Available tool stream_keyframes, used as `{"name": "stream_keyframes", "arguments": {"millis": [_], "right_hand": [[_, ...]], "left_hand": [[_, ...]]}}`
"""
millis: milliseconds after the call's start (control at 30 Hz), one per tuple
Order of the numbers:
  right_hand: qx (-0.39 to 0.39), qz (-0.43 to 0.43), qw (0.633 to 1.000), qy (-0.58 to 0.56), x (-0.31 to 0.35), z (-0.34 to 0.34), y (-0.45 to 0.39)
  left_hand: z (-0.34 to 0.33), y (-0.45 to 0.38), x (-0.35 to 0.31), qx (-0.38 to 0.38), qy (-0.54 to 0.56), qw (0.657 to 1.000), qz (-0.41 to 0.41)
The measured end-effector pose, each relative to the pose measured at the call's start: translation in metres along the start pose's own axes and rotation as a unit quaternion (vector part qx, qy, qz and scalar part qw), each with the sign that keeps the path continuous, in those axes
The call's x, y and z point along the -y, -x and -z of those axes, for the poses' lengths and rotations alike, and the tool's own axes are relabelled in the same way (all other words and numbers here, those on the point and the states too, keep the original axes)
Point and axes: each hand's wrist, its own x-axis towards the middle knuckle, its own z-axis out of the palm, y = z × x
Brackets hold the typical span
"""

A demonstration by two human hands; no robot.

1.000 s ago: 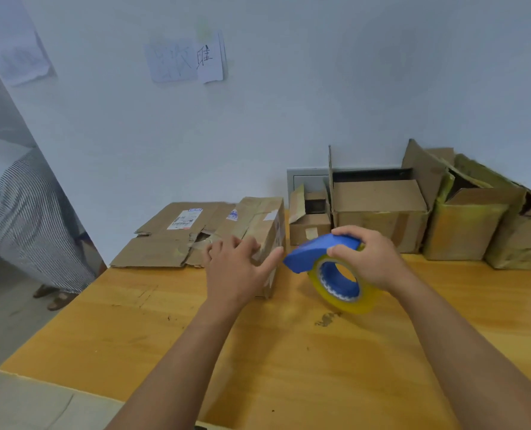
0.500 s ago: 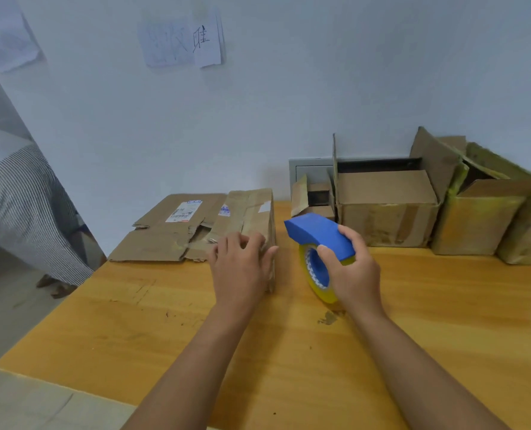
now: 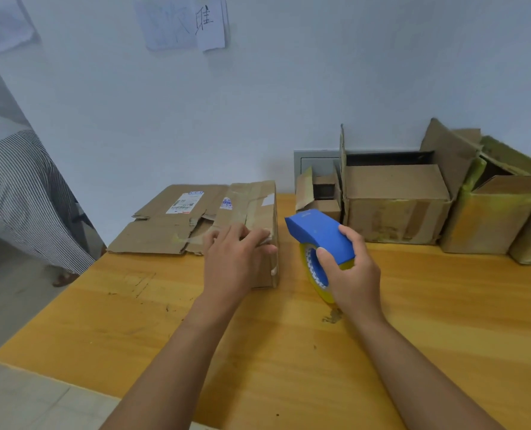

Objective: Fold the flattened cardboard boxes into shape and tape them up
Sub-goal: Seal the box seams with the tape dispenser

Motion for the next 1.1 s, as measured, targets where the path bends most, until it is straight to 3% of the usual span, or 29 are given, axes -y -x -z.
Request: {"name": "stream_keyframes", "arguments": {"millis": [533, 667, 867, 1100], "right_hand": [[-0.006, 0.016, 1.0, 0.003, 0.0, 0.002, 0.003], [-0.004, 0.017, 1.0, 0.001, -0.002, 0.003, 0.004], [-0.002, 0.017, 1.0, 0.003, -0.002, 0.003, 0.004], [-0.003, 0.016, 1.0, -0.001, 0.0, 0.005, 0.006]], "left_hand": [[-0.009, 0.012, 0.004, -0.08, 0.013, 0.996, -0.031], [-0.002, 0.01, 0.0, -0.034, 0.014, 0.999, -0.001], [0.013, -0.02, 0.003, 0.095, 0.082, 0.987, 0.102], [0.005, -0.013, 0.011, 0.04, 0.104, 0.992, 0.064]]}}
